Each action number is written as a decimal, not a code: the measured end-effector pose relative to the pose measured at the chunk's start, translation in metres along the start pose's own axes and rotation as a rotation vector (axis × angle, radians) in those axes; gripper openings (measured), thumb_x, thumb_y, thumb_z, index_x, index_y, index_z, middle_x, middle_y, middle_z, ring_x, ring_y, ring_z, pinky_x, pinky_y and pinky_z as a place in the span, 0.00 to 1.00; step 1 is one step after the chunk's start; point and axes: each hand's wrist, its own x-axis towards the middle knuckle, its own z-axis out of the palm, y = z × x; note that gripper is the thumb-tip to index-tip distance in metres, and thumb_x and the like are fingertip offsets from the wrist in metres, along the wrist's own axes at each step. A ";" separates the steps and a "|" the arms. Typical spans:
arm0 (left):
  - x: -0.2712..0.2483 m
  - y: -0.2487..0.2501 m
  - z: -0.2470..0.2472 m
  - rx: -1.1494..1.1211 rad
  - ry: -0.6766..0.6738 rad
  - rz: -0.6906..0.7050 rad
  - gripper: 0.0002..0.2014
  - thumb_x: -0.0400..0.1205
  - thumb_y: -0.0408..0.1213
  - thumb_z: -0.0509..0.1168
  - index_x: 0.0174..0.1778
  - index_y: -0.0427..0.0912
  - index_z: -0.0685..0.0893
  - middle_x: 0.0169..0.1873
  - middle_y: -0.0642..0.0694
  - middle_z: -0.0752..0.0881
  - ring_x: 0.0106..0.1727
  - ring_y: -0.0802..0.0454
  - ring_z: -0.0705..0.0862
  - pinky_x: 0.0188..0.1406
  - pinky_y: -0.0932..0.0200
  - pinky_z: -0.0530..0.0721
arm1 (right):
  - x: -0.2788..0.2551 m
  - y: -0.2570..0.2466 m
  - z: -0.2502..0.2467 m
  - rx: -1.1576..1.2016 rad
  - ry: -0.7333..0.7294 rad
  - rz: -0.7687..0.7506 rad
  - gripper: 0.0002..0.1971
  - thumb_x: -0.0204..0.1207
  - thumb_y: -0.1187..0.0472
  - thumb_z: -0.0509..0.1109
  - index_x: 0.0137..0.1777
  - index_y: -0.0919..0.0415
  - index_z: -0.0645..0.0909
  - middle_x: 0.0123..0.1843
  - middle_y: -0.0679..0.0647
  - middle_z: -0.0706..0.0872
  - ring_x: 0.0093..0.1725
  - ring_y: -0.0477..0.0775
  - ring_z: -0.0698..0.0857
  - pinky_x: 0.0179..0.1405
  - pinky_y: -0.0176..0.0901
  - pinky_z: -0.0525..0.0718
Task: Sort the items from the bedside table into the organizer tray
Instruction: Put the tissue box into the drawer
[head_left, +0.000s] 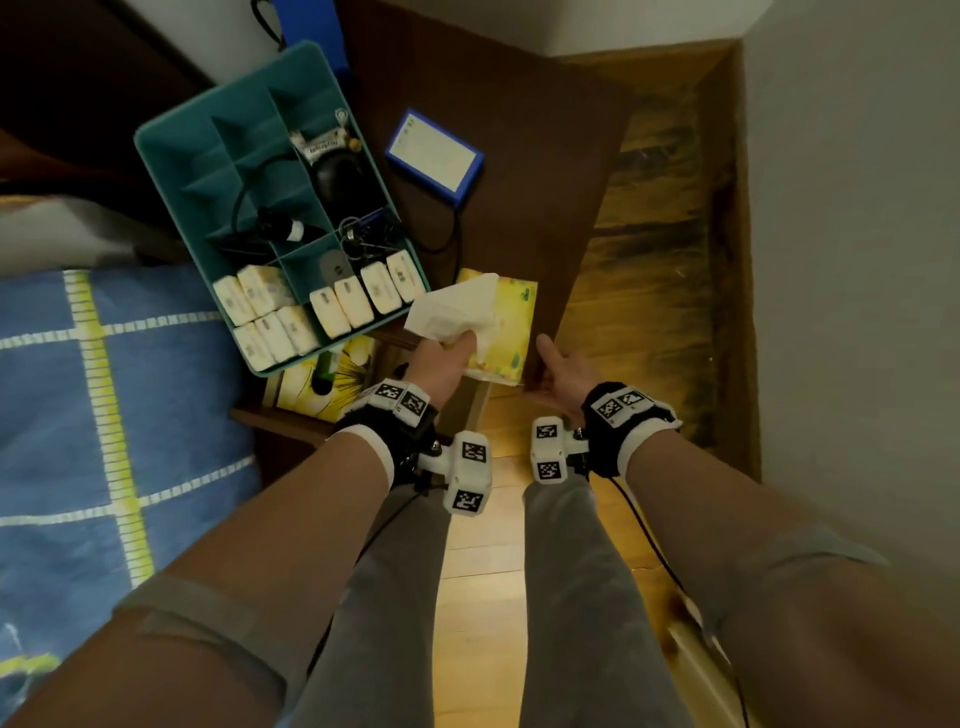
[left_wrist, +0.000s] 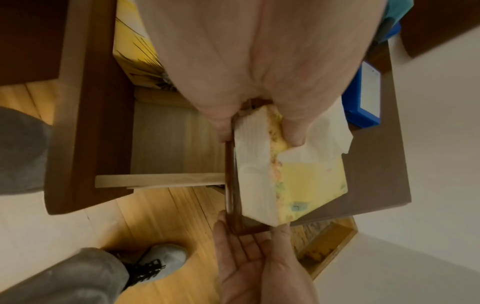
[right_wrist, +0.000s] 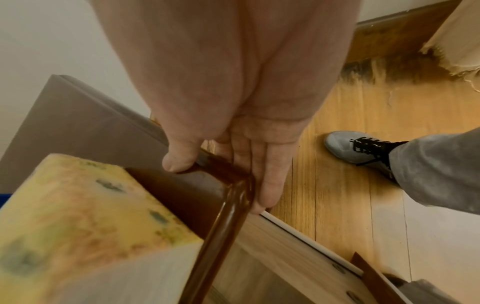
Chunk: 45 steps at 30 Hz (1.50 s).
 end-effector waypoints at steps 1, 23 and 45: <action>0.000 0.001 0.001 -0.014 0.012 0.000 0.27 0.80 0.50 0.66 0.73 0.39 0.77 0.64 0.46 0.83 0.70 0.44 0.78 0.76 0.47 0.71 | 0.000 -0.002 -0.002 -0.010 -0.006 0.006 0.25 0.84 0.46 0.65 0.66 0.69 0.76 0.61 0.66 0.87 0.56 0.64 0.89 0.52 0.56 0.90; 0.024 0.070 0.109 -0.251 0.063 0.030 0.23 0.85 0.46 0.65 0.73 0.37 0.76 0.61 0.46 0.81 0.61 0.49 0.77 0.61 0.58 0.71 | 0.024 -0.132 -0.104 -0.275 0.099 -0.063 0.20 0.82 0.44 0.68 0.52 0.64 0.80 0.52 0.62 0.89 0.49 0.65 0.91 0.49 0.58 0.91; -0.018 -0.005 0.090 -0.077 -0.111 -0.008 0.26 0.79 0.47 0.71 0.70 0.39 0.76 0.62 0.40 0.84 0.60 0.40 0.85 0.59 0.39 0.87 | -0.058 -0.035 -0.083 -0.215 -0.102 -0.043 0.30 0.78 0.46 0.73 0.78 0.51 0.68 0.64 0.55 0.86 0.53 0.57 0.89 0.43 0.52 0.90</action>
